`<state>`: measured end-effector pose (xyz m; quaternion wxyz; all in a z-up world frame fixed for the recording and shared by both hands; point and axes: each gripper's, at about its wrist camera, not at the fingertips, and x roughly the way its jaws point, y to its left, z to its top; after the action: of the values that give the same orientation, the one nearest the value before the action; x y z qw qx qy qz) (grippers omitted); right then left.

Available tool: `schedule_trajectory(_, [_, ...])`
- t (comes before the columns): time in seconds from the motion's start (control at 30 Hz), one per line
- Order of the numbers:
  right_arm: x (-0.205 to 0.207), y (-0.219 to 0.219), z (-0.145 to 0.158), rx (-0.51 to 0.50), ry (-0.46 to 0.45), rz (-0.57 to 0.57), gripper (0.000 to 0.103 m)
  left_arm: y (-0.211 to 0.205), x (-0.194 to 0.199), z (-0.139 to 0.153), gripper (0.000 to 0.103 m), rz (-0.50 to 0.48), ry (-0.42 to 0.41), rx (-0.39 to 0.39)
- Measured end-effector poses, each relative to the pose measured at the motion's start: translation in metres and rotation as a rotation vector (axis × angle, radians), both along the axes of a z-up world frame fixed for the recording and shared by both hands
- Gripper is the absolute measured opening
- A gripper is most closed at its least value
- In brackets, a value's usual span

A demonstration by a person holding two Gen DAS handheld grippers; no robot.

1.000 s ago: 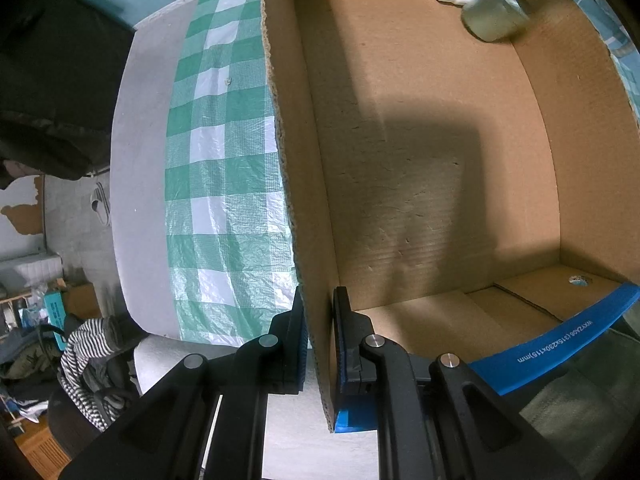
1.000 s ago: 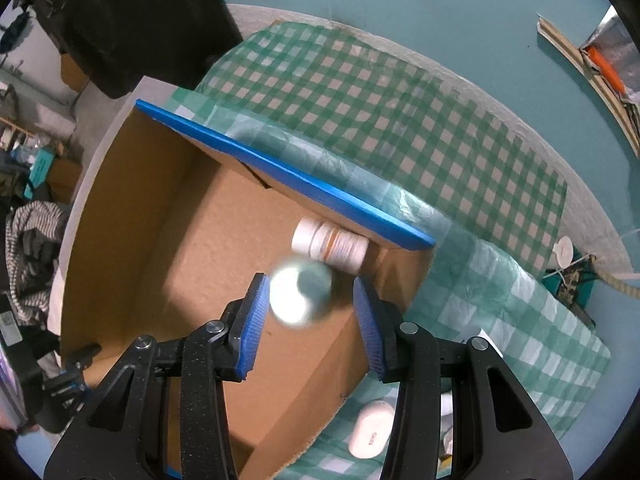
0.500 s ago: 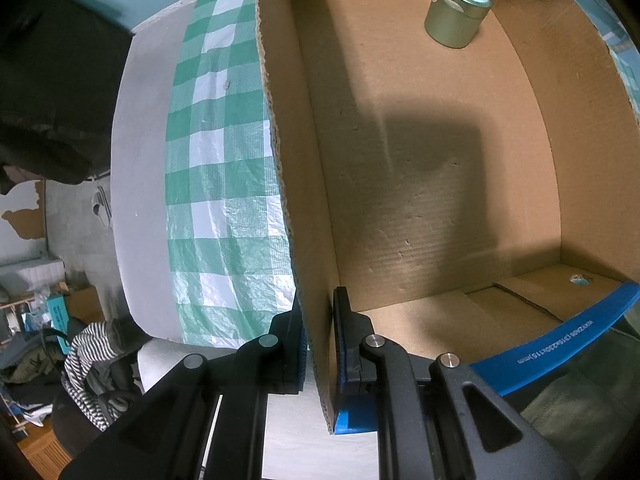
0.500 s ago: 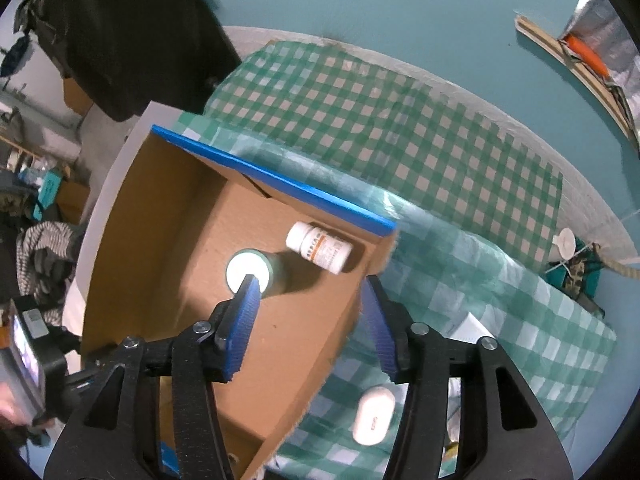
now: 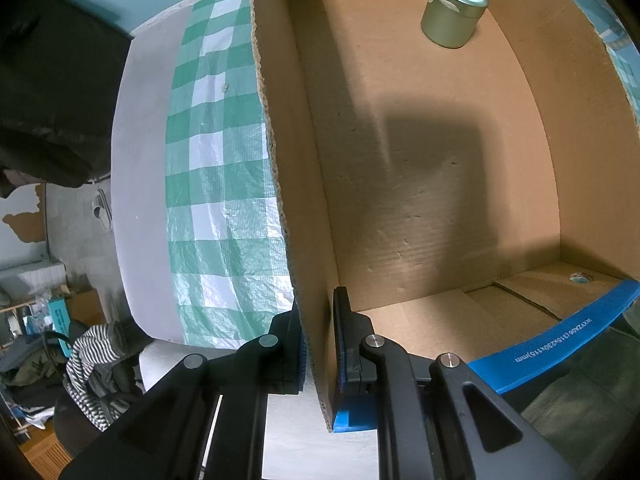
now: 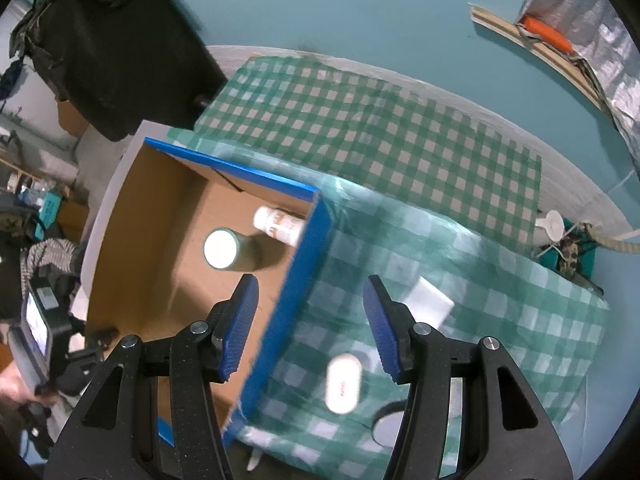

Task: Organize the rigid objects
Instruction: 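Move the right gripper to the white oval case and grasp it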

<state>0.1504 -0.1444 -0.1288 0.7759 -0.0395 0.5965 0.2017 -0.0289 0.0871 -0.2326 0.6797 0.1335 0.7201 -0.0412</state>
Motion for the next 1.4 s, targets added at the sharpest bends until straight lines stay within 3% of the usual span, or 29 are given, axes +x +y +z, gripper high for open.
schedule_trajectory(0.73, [-0.033,-0.045,-0.071,-0.024,0.148,-0.097,0.055,0.003,0.002,-0.001,0.011,-0.001,0.0,0.0])
schedule_trajectory(1.17, [-0.052,-0.042,-0.121,-0.069,0.228,-0.073,0.055,0.002,0.002,-0.003,0.011,-0.005,0.003,0.002])
schedule_trajectory(1.4, [-0.059,-0.035,-0.139,-0.114,0.225,-0.055,0.055,0.001,0.002,-0.003,0.011,0.0,0.005,0.003])
